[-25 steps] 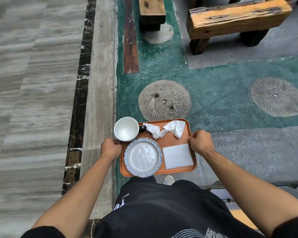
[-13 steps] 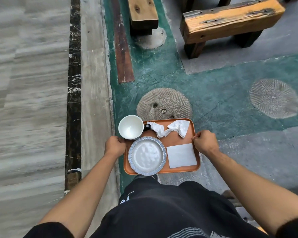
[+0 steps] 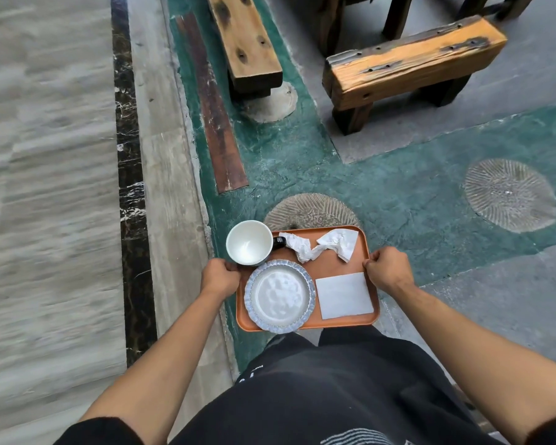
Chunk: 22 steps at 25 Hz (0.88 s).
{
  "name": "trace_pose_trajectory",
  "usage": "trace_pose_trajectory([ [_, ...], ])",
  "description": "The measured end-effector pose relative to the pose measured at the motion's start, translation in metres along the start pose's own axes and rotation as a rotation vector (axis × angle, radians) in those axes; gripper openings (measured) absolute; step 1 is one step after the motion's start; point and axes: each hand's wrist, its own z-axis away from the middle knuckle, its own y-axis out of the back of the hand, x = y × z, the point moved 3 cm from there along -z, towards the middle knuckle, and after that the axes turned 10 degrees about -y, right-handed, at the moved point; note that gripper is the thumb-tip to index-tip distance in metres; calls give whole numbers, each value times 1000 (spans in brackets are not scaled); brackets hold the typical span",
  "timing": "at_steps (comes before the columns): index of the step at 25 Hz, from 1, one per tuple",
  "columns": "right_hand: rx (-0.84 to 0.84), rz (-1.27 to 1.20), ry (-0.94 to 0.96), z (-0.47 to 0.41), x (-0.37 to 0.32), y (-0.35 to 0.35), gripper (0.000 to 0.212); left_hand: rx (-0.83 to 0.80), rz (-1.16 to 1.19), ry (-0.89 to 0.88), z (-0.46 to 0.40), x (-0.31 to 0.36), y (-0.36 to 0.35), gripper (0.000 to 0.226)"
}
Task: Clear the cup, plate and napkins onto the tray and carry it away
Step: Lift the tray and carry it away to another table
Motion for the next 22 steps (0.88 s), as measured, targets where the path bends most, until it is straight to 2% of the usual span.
trace_pose_trajectory([
  [8, -14, -47, 6, -71, -67, 11, 22, -4, -31, 8, -90, 48, 12, 25],
  [14, -56, -65, 17, -142, -132, 34, 22, 1, -24, 40, -170, 85, 14, 7],
  [22, -51, -69, 36, -234, -198, 90, 21, 38, -61, 30, -250, 183, 16, 24],
])
